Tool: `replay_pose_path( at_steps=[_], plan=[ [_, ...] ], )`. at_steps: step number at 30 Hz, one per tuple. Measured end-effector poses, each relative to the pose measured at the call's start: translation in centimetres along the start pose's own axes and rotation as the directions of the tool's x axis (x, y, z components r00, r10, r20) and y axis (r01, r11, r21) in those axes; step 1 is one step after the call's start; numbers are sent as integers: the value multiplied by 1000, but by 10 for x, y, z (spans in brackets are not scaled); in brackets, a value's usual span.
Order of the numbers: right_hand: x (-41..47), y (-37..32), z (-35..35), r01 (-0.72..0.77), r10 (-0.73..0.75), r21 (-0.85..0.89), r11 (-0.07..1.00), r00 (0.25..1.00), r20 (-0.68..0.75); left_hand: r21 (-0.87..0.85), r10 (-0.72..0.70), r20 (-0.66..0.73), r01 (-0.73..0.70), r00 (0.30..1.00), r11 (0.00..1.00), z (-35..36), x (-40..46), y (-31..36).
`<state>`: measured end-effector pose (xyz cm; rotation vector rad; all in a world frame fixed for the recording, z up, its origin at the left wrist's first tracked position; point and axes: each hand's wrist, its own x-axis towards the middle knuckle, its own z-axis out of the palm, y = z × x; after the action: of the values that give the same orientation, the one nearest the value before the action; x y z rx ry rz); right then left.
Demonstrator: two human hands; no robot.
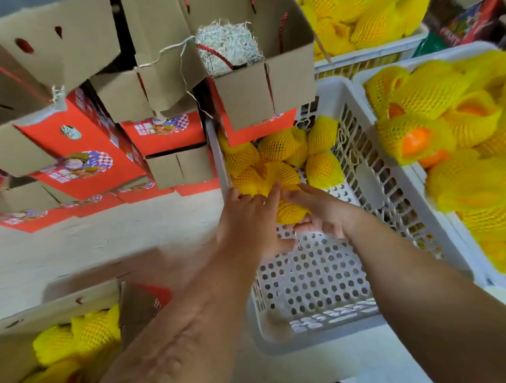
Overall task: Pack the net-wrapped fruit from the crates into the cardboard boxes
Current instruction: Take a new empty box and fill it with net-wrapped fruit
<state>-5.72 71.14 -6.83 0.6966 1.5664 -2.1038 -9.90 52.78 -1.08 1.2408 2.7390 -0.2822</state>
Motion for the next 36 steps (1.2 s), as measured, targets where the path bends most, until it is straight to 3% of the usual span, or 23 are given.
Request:
replay_pose_path(
  at_steps=[3, 5, 7, 8, 9, 10, 11, 12, 15, 17, 18, 20, 22, 24, 28, 33, 36],
  plan=[
    [-4, 2, 1, -74, 45, 127, 989, 974, 220, -58, -16, -93, 11, 996, 998, 1, 1, -3],
    [0, 1, 6, -138, 101, 151, 979, 967, 233, -42, -20, -122, 15, 992, 999, 3, 1, -4],
    [10, -1, 10, -63, 57, 198, 978, 998, 34, -66, -28, -117, 20, 993, 998, 5, 2, -4],
    [17, -1, 9, 55, -34, 122, 991, 985, -171, -90, -34, -117, 23, 993, 996, 5, 2, -4],
    [24, -1, 5, 163, -173, -59, 985, 900, -400, -113, -38, -122, 24, 992, 993, 6, 3, -4],
    [32, -1, -1, 188, -334, -305, 934, 763, -553, -136, -40, -128, 22, 991, 990, 7, 3, -4],
    [37, -2, -10, 96, -441, -514, 852, 662, -606, -152, -41, -131, 20, 990, 988, 7, 3, -5],
    [41, -3, -21, -27, -476, -641, 767, 646, -596, -158, -42, -128, 21, 991, 987, 7, 3, -5],
    [47, 3, -52, -278, -374, -851, 445, 806, -458, -100, -47, -93, 38, 995, 994, 8, 4, -5],
    [47, 12, -65, -310, -466, -918, 248, 792, -394, -71, -46, -85, 40, 995, 997, 7, 5, -4],
    [45, 15, -68, -293, -535, -920, 259, 750, -389, -73, -50, -94, 43, 994, 996, 6, 5, -4],
    [42, 17, -71, -244, -556, -892, 382, 710, -432, -94, -65, -114, 54, 991, 994, 5, 5, -5],
    [41, 20, -69, -274, -515, -895, 352, 742, -429, -118, -82, -128, 67, 988, 991, 7, 4, -4],
    [46, 21, -63, -327, -521, -887, 326, 721, -457, -143, -86, -149, 64, 985, 988, 7, 4, -4],
    [50, 16, -58, -226, -427, -857, 463, 791, -439, -148, -78, -184, 51, 980, 988, 9, 3, -4],
    [20, 17, -41, -225, -332, -768, 599, 803, -495, -208, -90, -321, 22, 943, 978, 6, -1, -6],
    [-10, 0, -14, -97, -421, -775, 625, 794, -439, -329, -118, -361, -8, 925, 944, 1, -6, -5]
  ],
)
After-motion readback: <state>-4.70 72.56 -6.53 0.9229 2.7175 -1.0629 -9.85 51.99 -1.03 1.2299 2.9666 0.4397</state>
